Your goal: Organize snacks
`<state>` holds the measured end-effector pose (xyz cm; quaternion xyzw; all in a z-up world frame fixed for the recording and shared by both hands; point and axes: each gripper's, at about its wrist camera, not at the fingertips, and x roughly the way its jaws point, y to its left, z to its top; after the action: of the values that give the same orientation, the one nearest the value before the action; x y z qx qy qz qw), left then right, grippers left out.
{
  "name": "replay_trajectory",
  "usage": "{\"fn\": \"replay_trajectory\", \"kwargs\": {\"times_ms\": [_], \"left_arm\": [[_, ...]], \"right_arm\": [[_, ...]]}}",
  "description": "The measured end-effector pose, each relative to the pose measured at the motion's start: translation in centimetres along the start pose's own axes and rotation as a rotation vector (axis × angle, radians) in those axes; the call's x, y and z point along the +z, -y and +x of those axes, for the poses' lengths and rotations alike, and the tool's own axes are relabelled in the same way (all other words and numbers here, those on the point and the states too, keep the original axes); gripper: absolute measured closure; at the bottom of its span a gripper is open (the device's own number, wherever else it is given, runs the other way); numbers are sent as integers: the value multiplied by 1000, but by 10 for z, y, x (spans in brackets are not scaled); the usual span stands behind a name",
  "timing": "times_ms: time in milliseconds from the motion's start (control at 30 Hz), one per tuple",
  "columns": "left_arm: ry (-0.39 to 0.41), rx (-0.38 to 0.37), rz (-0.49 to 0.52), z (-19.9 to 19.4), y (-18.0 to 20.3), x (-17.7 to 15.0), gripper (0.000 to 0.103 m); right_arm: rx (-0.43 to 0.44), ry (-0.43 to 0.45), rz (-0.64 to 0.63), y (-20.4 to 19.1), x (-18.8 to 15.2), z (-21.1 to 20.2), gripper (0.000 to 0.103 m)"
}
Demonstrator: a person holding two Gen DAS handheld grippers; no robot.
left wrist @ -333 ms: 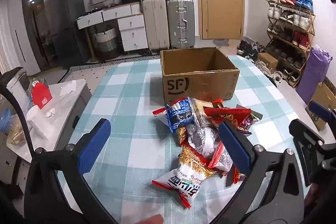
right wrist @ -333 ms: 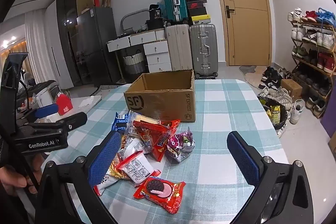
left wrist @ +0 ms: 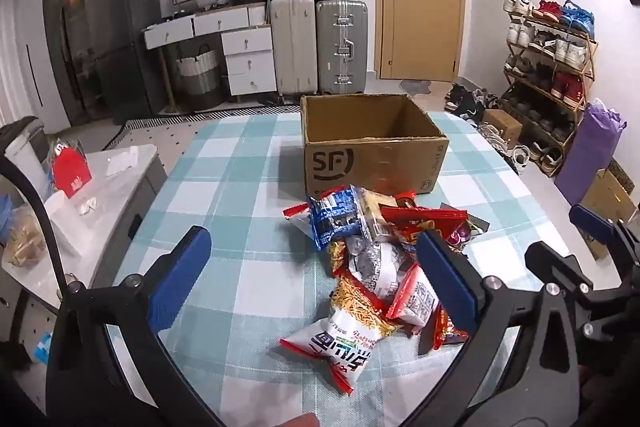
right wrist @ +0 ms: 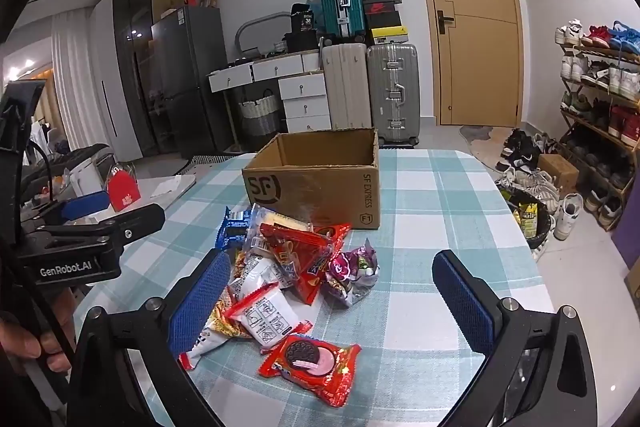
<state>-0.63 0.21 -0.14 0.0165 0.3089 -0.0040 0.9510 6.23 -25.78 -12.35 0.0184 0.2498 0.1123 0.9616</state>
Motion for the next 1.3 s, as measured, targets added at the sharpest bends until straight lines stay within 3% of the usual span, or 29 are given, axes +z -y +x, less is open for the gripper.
{"fn": "replay_trajectory", "kwargs": {"times_ms": [1300], "left_arm": [[-8, -15, 2, 0, 2, -8, 1]], "right_arm": [[6, -2, -6, -7, -1, 2, 0]]}}
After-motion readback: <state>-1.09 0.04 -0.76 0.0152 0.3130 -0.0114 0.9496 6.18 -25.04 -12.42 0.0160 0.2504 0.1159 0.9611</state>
